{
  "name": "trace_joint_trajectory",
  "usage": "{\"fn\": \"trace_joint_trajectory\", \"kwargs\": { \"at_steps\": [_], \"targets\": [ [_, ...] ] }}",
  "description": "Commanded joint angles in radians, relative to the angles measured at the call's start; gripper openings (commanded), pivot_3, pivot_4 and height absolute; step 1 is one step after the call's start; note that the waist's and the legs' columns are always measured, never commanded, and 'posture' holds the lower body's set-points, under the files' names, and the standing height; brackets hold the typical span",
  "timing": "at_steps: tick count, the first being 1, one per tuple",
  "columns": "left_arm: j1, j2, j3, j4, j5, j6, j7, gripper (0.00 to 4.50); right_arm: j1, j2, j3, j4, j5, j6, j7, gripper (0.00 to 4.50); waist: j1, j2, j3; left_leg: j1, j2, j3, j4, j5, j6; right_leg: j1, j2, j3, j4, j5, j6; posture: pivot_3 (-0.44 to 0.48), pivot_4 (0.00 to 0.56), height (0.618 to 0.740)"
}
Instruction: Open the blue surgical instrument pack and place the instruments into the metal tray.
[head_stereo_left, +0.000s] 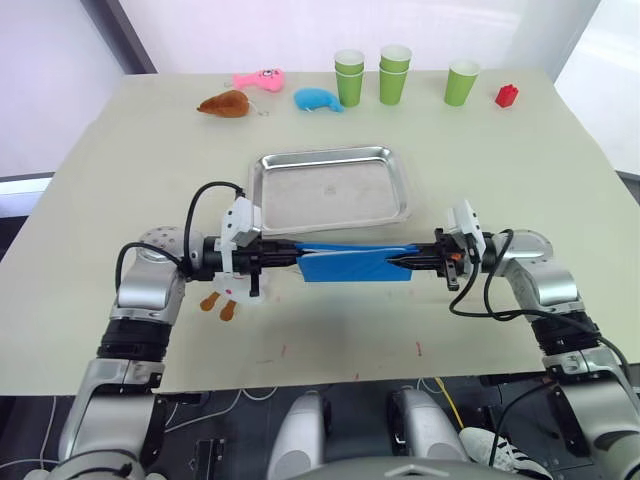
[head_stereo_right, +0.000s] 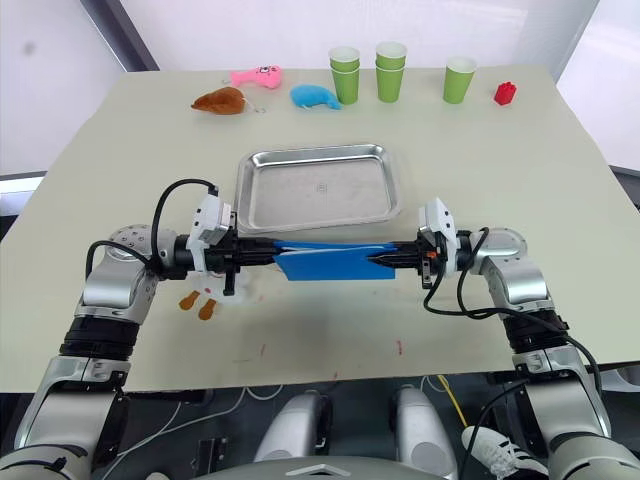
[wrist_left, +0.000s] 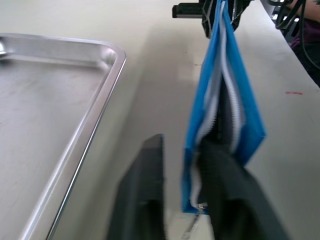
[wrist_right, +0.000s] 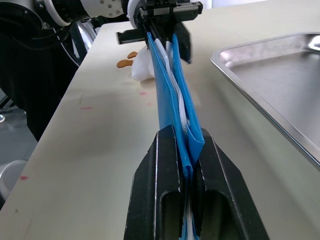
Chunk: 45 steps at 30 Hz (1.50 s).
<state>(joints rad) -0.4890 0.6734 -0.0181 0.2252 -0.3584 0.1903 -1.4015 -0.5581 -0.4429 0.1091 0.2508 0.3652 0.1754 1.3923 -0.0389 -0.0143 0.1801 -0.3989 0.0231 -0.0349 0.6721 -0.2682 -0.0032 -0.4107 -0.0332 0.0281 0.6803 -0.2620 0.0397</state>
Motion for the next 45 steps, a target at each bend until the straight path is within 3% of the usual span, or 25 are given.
{"fn": "trace_joint_trajectory", "kwargs": {
  "at_steps": [1,4,5,6,8,10,12,14,19,24,28,34,35,45],
  "targets": [
    [0.012,0.008,0.012,-0.048,-0.033,0.029,-0.001,0.04,-0.009,-0.017,-0.010,-0.023,0.019,-0.013,0.020,0.00,0.000,0.000,0.000,0.000,0.000,0.000,0.000,0.000,0.000,0.000,0.000,0.000,0.000,0.000,0.000,0.000,0.150,0.740],
    [0.024,0.008,0.010,-0.059,-0.035,0.043,0.003,0.04,-0.012,-0.031,-0.016,-0.031,0.031,0.024,0.022,0.00,0.000,0.000,0.000,0.000,0.000,0.000,0.000,0.000,0.000,0.000,0.000,0.000,0.000,0.000,0.000,0.000,0.150,0.740],
    [0.028,0.008,0.009,-0.063,-0.036,0.049,0.005,0.00,-0.013,-0.037,-0.018,-0.035,0.034,0.038,0.025,0.71,0.000,0.000,0.000,0.000,0.000,0.000,0.000,0.000,0.000,0.000,0.000,0.000,0.000,0.000,0.000,0.000,0.150,0.740],
    [0.032,0.007,0.008,-0.067,-0.038,0.054,0.006,0.00,-0.012,-0.044,-0.019,-0.040,0.037,0.048,0.028,0.90,0.001,0.000,0.000,0.000,0.000,0.000,0.000,0.000,0.000,0.000,0.000,0.000,0.000,0.000,0.000,0.000,0.150,0.740],
    [0.038,0.005,0.007,-0.072,-0.037,0.060,0.009,0.00,-0.010,-0.054,-0.022,-0.048,0.041,0.061,0.031,2.02,0.001,0.000,0.000,0.000,0.000,0.000,0.000,0.000,0.000,0.000,0.000,0.000,0.000,0.000,0.000,0.000,0.150,0.740],
    [0.041,-0.003,-0.003,-0.068,-0.028,0.061,0.019,0.00,-0.010,-0.061,-0.048,-0.063,0.073,0.104,0.009,2.66,0.001,0.000,0.000,0.000,0.000,0.000,0.000,0.000,0.000,0.000,0.000,0.000,0.000,0.000,0.000,0.000,0.150,0.740],
    [0.047,-0.014,-0.015,-0.058,-0.015,0.059,0.034,0.00,-0.007,-0.078,-0.082,-0.113,0.143,0.223,-0.019,3.79,0.001,0.000,0.000,0.000,0.000,0.000,0.000,0.000,0.000,0.000,0.000,0.000,0.000,0.000,0.000,0.000,0.150,0.740],
    [0.053,-0.027,-0.020,-0.054,-0.014,0.059,0.041,0.00,0.006,-0.115,-0.093,-0.161,0.180,0.304,-0.017,4.38,0.003,0.000,0.000,0.000,0.000,0.000,0.000,0.000,0.000,0.000,0.000,0.000,0.000,0.000,0.000,0.000,0.150,0.740],
    [0.062,-0.050,-0.031,-0.032,-0.002,0.042,0.050,0.00,-0.007,-0.171,-0.169,-0.237,0.345,0.528,-0.041,4.38,0.013,0.000,0.000,0.000,0.000,-0.001,0.000,0.000,0.000,0.001,-0.001,0.000,0.000,0.000,0.000,0.000,0.150,0.740],
    [0.055,-0.053,-0.035,-0.011,0.003,0.027,0.044,0.00,-0.033,-0.153,-0.186,-0.249,0.395,0.601,-0.104,4.38,0.021,0.000,0.000,0.001,-0.001,0.000,0.000,0.000,0.000,0.001,-0.001,0.000,0.000,0.000,0.000,0.000,0.150,0.740],
    [0.041,-0.055,-0.042,0.007,0.007,0.014,0.036,0.00,-0.019,-0.151,-0.119,-0.248,0.343,0.592,-0.120,3.18,0.024,0.000,0.000,0.001,-0.001,0.000,0.000,0.000,0.000,0.001,-0.001,0.000,0.000,0.000,0.000,0.000,0.150,0.740],
    [0.037,-0.053,-0.047,0.016,0.005,0.005,0.030,0.00,0.003,-0.163,-0.045,-0.239,0.264,0.546,-0.115,0.25,0.025,0.000,-0.001,0.000,-0.001,0.000,0.000,0.000,0.000,0.001,-0.001,0.000,0.000,0.000,0.000,0.000,0.150,0.740],
    [0.037,-0.053,-0.047,0.019,0.006,0.003,0.030,0.00,0.016,-0.174,-0.021,-0.241,0.240,0.531,-0.103,0.04,0.025,0.000,-0.001,0.000,-0.001,0.000,0.000,0.000,0.000,0.001,-0.001,0.000,0.000,0.000,0.000,0.000,0.150,0.740],
    [0.024,-0.060,-0.051,0.062,0.016,-0.017,0.038,0.00,0.092,-0.234,0.153,-0.241,0.057,0.381,-0.031,0.04,0.024,0.000,-0.001,0.001,-0.001,-0.001,0.001,0.000,0.000,0.001,-0.001,-0.001,0.000,0.000,0.000,0.000,0.150,0.740]
  ]
}}
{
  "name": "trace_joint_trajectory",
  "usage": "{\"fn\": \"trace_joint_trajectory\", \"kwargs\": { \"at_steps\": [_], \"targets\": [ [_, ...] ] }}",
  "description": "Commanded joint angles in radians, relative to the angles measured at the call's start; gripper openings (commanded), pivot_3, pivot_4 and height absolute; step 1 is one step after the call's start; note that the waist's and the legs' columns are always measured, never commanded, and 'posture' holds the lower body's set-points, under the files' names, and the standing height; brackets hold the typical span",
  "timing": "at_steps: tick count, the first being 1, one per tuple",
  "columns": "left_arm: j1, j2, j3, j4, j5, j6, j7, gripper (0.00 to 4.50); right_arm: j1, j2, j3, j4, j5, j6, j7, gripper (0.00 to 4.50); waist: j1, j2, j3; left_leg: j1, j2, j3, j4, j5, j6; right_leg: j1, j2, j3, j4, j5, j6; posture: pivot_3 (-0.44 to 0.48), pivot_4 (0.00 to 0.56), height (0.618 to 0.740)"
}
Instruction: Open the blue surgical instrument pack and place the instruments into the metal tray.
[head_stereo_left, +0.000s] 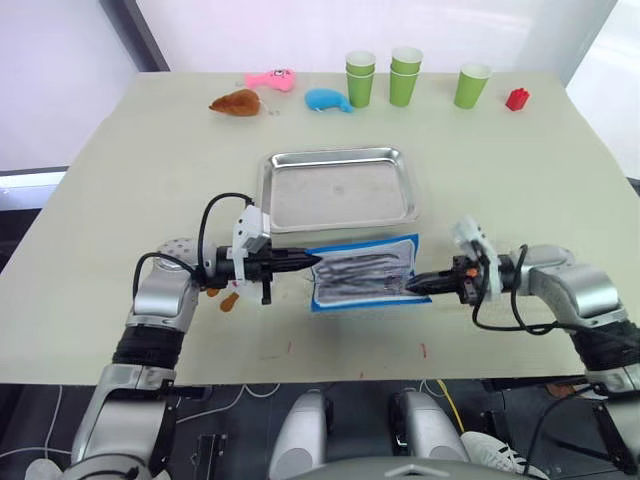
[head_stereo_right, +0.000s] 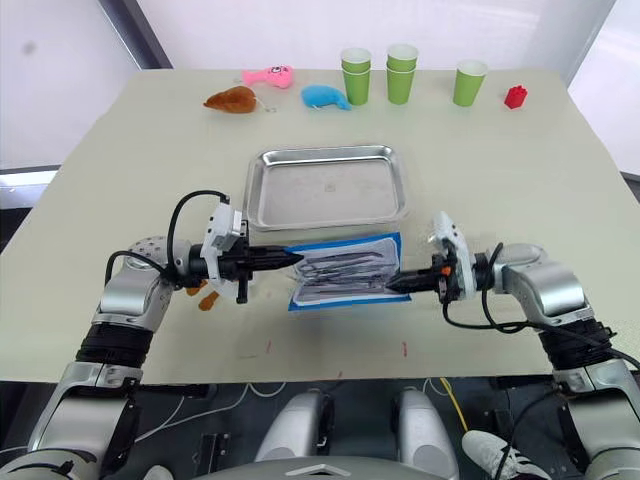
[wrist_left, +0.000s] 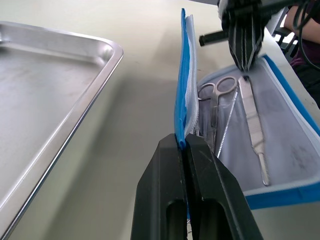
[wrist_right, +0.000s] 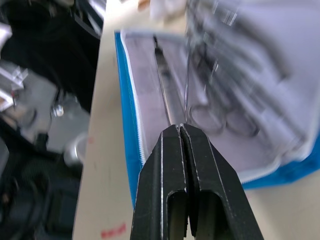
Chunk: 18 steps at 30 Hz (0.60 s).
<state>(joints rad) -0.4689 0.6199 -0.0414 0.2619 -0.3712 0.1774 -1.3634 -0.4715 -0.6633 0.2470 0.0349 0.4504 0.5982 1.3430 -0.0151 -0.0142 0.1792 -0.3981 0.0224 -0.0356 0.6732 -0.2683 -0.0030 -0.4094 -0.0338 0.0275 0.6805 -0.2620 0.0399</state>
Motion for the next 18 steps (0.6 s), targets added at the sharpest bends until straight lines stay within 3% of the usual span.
{"fn": "trace_joint_trajectory", "kwargs": {
  "at_steps": [1,18],
  "targets": [
    [-0.002,-0.008,-0.030,0.038,0.035,-0.011,0.001,0.00,0.018,-0.018,0.033,-0.027,-0.047,-0.056,0.021,0.04,0.000,0.000,0.000,0.000,0.000,0.000,0.000,0.000,0.000,0.000,0.000,0.000,0.000,0.000,0.000,0.000,0.150,0.740],
    [-0.146,-0.050,-0.095,0.303,0.170,-0.148,0.009,0.00,0.094,-0.037,0.103,-0.038,-0.151,-0.129,0.032,0.04,0.000,-0.001,-0.001,0.000,0.000,0.000,0.001,0.000,0.000,0.001,0.000,0.000,0.000,0.000,0.000,0.000,0.150,0.740]
  ]
}}
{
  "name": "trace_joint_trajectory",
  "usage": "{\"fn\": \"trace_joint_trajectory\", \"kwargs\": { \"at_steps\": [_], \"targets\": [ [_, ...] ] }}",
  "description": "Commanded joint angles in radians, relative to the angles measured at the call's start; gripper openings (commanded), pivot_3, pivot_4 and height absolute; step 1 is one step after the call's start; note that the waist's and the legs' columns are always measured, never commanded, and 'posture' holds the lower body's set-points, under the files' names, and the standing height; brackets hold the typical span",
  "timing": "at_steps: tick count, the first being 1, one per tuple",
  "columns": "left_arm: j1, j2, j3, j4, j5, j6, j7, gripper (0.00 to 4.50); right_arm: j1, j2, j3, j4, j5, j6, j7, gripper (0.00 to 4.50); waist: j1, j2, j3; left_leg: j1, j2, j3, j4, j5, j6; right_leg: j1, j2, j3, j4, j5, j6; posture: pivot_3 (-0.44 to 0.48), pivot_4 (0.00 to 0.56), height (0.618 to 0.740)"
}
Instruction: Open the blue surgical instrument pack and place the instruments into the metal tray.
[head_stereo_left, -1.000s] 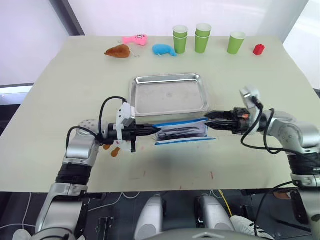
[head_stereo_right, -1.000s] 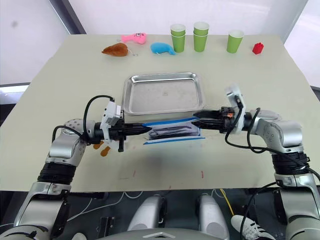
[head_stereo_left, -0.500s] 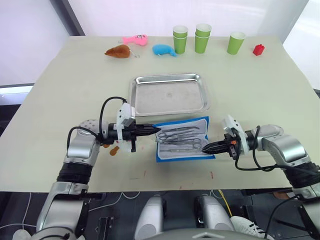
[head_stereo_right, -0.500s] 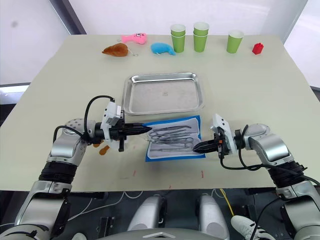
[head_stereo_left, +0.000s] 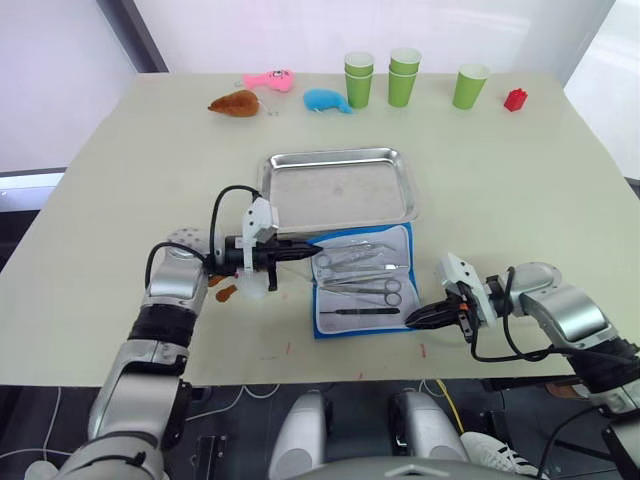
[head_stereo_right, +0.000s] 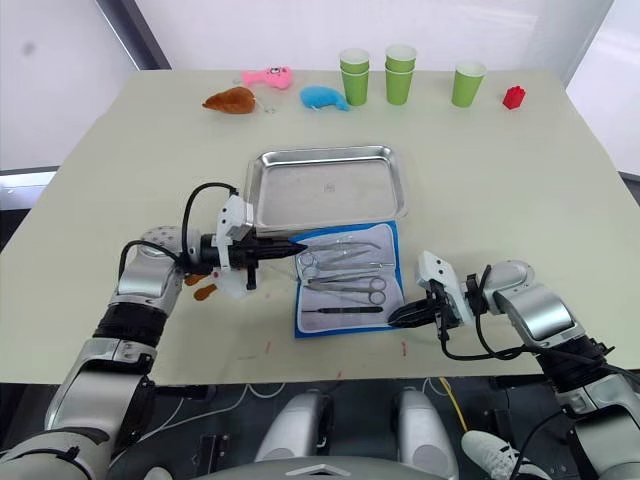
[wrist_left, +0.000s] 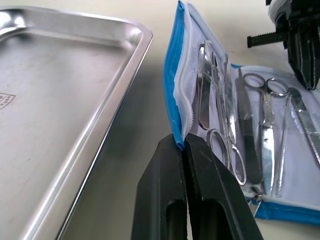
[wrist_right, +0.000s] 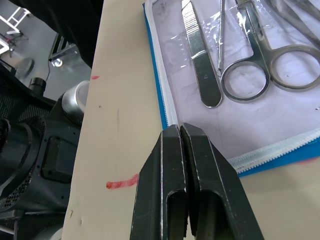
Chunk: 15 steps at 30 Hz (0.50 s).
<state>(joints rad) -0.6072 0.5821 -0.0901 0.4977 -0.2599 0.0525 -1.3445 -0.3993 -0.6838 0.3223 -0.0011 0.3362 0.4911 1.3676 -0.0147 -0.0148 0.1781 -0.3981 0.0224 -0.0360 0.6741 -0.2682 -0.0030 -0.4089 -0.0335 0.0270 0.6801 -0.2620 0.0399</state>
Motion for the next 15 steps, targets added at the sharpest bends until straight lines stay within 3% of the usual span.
{"fn": "trace_joint_trajectory", "kwargs": {
  "at_steps": [1,15],
  "targets": [
    [-0.019,-0.016,-0.052,0.087,0.068,-0.031,-0.011,0.00,0.026,-0.017,0.032,0.000,-0.043,-0.028,0.007,0.04,0.000,0.000,-0.001,0.000,0.000,0.000,0.000,0.000,0.000,0.000,0.000,0.000,0.000,0.000,0.000,0.000,0.150,0.740],
    [-0.087,-0.043,-0.092,0.195,0.125,-0.061,-0.078,0.00,0.063,-0.066,0.016,-0.063,-0.021,0.018,0.022,0.04,0.002,-0.002,-0.004,0.000,0.000,0.000,0.000,0.000,0.000,0.000,0.000,0.000,-0.001,0.000,0.000,0.000,0.150,0.740]
  ]
}}
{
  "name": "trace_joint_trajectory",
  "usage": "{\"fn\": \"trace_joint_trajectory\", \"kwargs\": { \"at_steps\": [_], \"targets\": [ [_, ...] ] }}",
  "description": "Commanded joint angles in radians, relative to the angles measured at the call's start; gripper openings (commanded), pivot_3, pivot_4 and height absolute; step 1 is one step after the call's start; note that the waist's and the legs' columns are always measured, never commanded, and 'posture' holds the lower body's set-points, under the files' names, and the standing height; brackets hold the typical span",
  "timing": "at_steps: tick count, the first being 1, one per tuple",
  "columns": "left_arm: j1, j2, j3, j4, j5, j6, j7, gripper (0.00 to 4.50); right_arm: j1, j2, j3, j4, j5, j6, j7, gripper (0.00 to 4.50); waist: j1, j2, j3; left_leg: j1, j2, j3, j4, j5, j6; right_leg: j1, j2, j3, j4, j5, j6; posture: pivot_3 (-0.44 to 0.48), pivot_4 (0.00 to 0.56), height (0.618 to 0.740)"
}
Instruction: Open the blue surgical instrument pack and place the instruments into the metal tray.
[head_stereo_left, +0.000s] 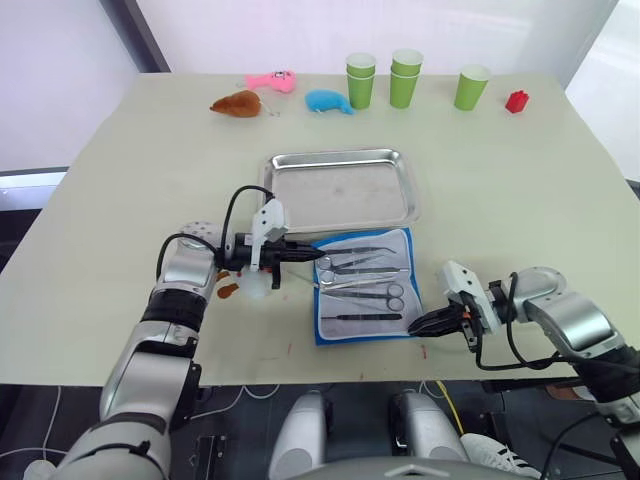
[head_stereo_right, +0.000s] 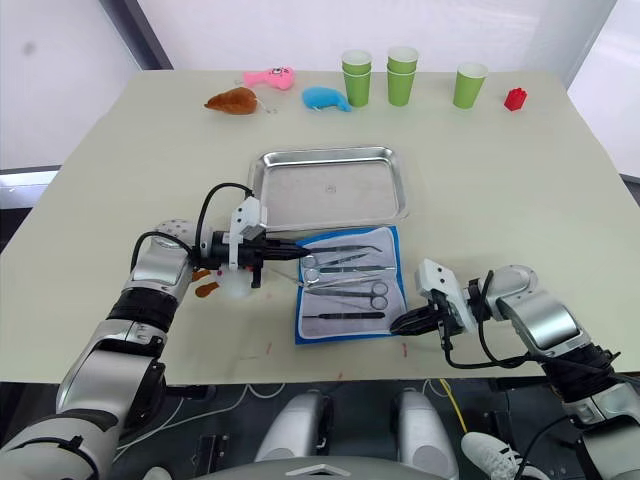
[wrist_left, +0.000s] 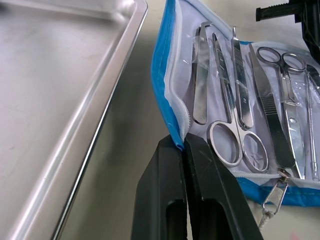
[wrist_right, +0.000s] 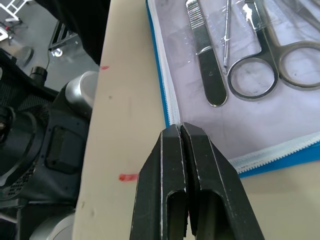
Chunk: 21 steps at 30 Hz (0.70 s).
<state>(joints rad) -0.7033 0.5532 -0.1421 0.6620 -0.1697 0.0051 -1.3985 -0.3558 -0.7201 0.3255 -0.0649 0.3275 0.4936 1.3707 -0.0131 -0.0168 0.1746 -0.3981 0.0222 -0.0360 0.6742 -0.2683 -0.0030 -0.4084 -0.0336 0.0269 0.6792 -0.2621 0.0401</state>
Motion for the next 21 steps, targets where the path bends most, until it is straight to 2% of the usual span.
{"fn": "trace_joint_trajectory", "kwargs": {
  "at_steps": [1,10,21],
  "targets": [
    [0.008,-0.018,-0.040,0.036,0.037,-0.015,-0.024,0.00,0.019,-0.032,0.012,0.001,-0.012,0.016,0.020,0.04,0.001,0.000,0.000,0.000,0.000,0.000,0.000,0.000,0.000,0.000,0.000,0.000,0.000,0.000,0.000,0.000,0.150,0.740],
    [-0.033,-0.042,-0.009,0.119,0.052,-0.034,0.017,0.00,0.045,-0.033,0.009,-0.012,-0.012,0.018,-0.002,0.04,0.004,0.000,0.000,0.001,0.000,-0.002,0.002,0.000,0.000,0.003,0.000,-0.002,0.000,0.000,0.000,0.000,0.150,0.740],
    [-0.048,-0.038,0.006,0.150,0.041,0.022,-0.025,0.00,0.064,-0.024,0.008,-0.020,-0.008,0.015,-0.029,0.04,0.001,0.000,-0.001,0.002,0.000,-0.003,0.002,0.000,0.000,0.004,0.000,-0.002,0.000,0.000,0.000,0.000,0.150,0.740]
  ]
}}
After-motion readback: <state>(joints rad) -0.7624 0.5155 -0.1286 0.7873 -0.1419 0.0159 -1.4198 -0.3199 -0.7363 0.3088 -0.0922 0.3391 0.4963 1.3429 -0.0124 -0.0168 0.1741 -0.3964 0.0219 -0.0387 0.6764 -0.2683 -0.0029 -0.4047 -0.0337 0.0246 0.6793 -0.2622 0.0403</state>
